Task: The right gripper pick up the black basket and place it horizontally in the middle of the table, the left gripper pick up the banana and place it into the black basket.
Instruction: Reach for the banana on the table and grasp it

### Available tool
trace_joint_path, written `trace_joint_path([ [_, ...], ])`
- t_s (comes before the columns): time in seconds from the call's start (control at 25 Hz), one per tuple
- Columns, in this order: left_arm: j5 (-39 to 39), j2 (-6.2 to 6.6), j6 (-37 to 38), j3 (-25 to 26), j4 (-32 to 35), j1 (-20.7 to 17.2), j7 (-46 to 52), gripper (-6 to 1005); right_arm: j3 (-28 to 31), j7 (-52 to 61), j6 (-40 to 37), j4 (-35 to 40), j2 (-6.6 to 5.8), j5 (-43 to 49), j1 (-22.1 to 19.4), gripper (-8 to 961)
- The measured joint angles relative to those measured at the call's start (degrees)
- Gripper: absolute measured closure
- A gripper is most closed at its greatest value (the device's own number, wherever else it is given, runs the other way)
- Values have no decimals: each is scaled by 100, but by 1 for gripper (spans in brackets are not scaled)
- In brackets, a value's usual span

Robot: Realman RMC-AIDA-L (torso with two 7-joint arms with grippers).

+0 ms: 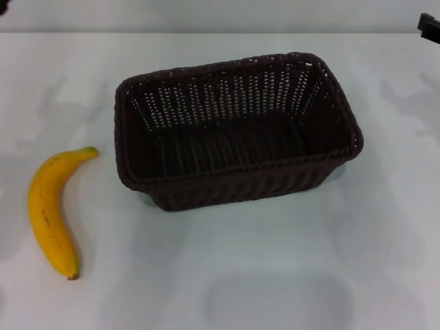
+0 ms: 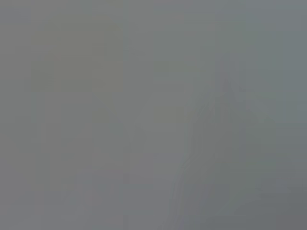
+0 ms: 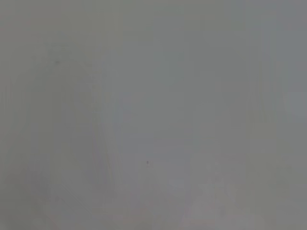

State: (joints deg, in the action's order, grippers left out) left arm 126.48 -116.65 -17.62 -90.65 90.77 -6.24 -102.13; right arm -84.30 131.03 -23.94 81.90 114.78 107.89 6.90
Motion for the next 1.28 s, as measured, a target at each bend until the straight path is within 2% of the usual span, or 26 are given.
trace_joint_path([
  [0.16, -1464, 170, -30, 160, 272, -38, 1932, 124, 13, 0, -38, -7, 0, -51, -6, 90],
  [0.28, -2749, 185, -398, 476, 395, -9, 3376, 125, 71, 0, -130, -11, -4, -88, 7, 90],
  [0.4, -4484, 4, -1448, 1272, 530, 198, 5097, 125, 130, 0, -249, -23, -9, -143, 10, 91],
  [0.44, -5144, -102, -1936, 1624, 617, 327, 5660, 125, 139, 0, -269, -25, -9, -163, 10, 91],
  [0.52, -5939, -206, -2521, 1982, 781, 490, 6220, 126, 136, 0, -292, -29, -9, -189, 10, 91],
  [0.68, -6713, -203, -3153, 2125, 1035, 693, 6799, 126, 140, 1, -390, -33, -9, -241, 5, 91],
  [0.96, -8471, -195, -5140, 2252, 1646, 1309, 7856, 127, 201, -21, -522, -43, -8, -295, 16, 91],
  [1.12, -8692, -201, -6046, 2290, 1663, 1608, 7967, 127, 327, -65, -639, -51, -8, -308, 40, 92],
  [1.28, -8713, -220, -6284, 2278, 1819, 1587, 8186, 127, 484, -74, -714, -68, -8, -312, 58, 92],
])
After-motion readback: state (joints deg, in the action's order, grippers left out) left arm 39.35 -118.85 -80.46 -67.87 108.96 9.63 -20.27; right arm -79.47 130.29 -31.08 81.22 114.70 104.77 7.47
